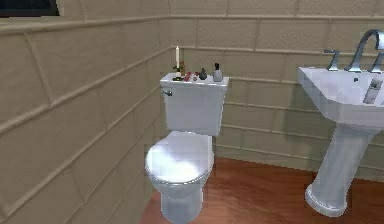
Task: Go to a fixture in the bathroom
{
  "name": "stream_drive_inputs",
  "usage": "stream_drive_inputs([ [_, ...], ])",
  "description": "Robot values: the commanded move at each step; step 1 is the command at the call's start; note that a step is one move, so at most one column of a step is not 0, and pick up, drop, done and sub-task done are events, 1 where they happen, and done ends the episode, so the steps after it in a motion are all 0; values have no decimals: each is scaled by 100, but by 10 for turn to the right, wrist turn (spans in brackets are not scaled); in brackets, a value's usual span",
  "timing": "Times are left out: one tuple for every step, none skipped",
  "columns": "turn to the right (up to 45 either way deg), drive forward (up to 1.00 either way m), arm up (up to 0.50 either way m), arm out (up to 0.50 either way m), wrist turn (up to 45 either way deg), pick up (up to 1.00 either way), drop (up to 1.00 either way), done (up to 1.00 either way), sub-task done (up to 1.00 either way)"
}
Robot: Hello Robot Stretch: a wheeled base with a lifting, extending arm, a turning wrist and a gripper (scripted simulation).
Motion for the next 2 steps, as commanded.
stream_drive_inputs([
  [-60, 0, 0, 0, 0, 0, 0, 0, 0],
  [0, 25, 0, 0, 0, 0, 0, 0, 0],
])
